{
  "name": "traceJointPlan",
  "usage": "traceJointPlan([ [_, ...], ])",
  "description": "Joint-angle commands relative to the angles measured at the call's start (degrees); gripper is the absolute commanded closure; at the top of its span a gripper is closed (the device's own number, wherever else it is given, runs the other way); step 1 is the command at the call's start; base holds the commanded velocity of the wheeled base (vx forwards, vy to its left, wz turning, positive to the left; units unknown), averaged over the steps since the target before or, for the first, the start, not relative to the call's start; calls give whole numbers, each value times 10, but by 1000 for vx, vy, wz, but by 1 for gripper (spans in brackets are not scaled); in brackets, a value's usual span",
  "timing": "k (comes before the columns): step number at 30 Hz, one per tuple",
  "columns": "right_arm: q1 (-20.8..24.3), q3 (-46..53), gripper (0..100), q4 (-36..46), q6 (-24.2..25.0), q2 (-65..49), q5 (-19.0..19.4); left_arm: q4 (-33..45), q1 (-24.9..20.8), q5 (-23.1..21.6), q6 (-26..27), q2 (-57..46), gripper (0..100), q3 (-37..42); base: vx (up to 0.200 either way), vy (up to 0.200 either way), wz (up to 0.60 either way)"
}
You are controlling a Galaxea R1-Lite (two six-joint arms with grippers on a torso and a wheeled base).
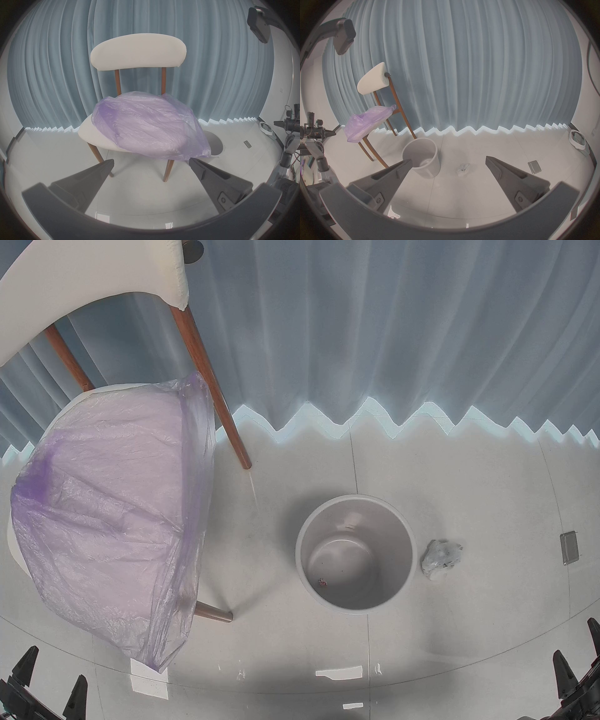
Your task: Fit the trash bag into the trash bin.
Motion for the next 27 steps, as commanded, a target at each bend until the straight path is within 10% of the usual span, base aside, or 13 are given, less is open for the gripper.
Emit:
traceJointPlan([
  [1,0,10,0,0,1,-10,0,-1,0,1,-1,-9,0,10,0,0,0],
  [27,0,10,0,0,7,-10,-1,-4,0,-3,7,-9,0,10,0,0,0],
])
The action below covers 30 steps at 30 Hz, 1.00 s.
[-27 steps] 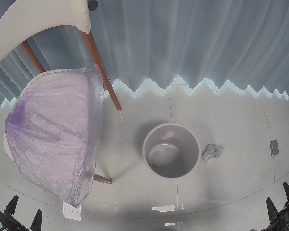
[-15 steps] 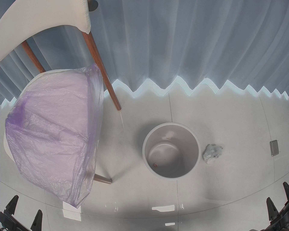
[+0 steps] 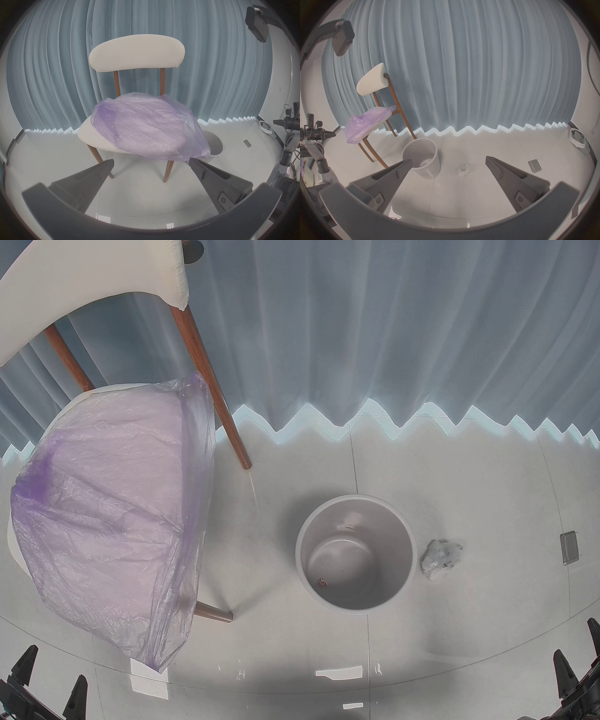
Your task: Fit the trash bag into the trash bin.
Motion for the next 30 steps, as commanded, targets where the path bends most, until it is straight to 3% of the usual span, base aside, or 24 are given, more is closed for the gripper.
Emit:
traceJointPlan([
  [1,0,10,0,0,1,-10,-1,0,0,0,0,-9,0,10,0,0,0],
  [28,0,10,0,0,2,-10,-1,-6,1,2,4,-9,0,10,0,0,0],
  [30,0,10,0,0,2,-10,-1,-77,2,6,16,-9,0,10,0,0,0],
])
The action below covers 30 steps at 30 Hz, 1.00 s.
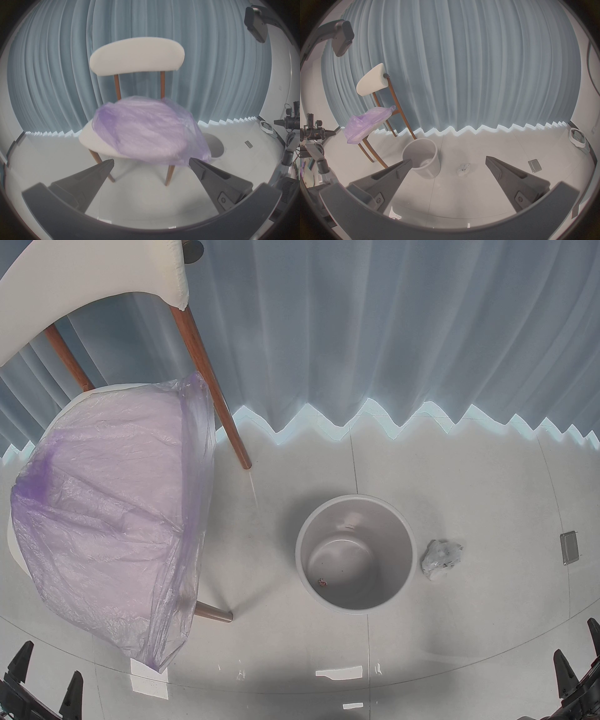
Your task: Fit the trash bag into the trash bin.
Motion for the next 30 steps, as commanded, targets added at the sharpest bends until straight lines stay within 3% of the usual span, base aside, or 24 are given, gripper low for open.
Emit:
traceJointPlan([
  [1,1,10,0,0,0,-10,0,-129,0,-5,27,-9,0,10,0,0,0],
  [6,1,10,0,0,-1,-7,1,-145,0,-44,65,-9,0,9,0,0,0],
  [10,3,10,0,0,-1,2,1,-95,1,-67,79,6,0,-53,0,0,0],
  [13,3,10,0,0,-1,5,2,-42,-10,-67,64,27,0,-119,0,0,0],
  [17,5,10,0,0,0,2,2,17,-40,-70,2,74,0,-182,0,0,0],
  [24,5,10,0,0,1,0,1,27,-139,-125,-10,152,0,-208,0,0,0],
  [30,2,10,0,-1,3,-10,1,24,-221,-141,-12,247,0,-240,0,0,0],
])
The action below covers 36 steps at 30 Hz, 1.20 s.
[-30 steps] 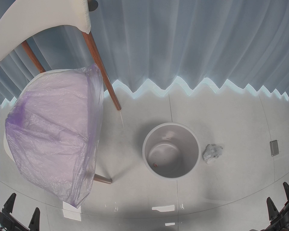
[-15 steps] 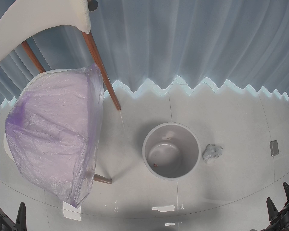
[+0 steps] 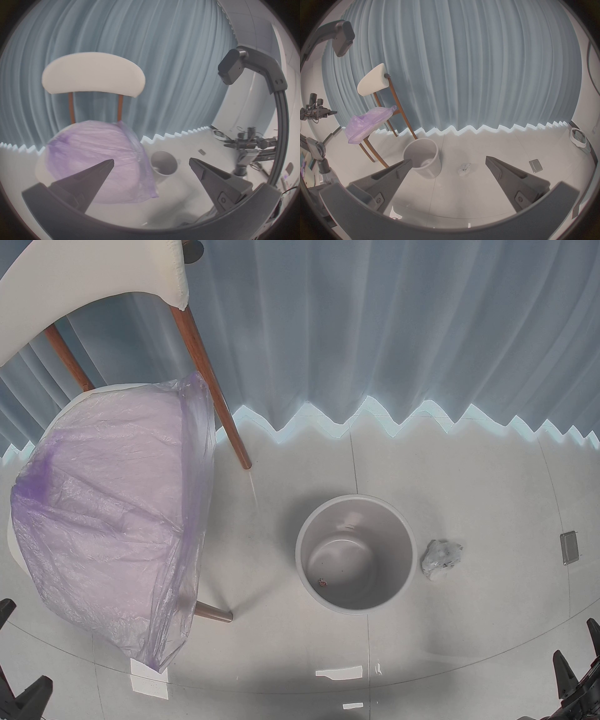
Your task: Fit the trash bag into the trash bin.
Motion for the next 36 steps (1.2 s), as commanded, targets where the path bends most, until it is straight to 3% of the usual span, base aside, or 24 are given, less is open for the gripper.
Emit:
traceJointPlan([
  [1,-2,10,0,-1,4,-11,0,0,-83,-13,-5,113,0,-31,0,0,0],
  [6,-2,10,0,-1,4,-11,0,-2,-123,-14,-7,147,0,-32,0,0,0],
  [9,-2,10,0,-1,4,-11,-1,-2,-175,-13,-7,181,0,-44,0,0,0],
  [14,-2,10,0,-1,4,-11,-1,-2,-200,-14,-7,203,0,-52,0,0,0],
  [17,-2,10,0,-1,4,-11,-1,3,-234,-51,-8,225,0,-62,0,0,0],
  [20,-2,10,0,-1,4,-11,-1,5,-233,-90,-8,237,0,-58,0,0,0],
  [27,-2,10,0,-1,5,-11,-1,-2,-237,-99,-6,283,0,-63,0,0,0],
  [36,-2,10,0,-1,5,-11,-1,-34,-237,-49,9,391,0,-117,0,0,0],
])
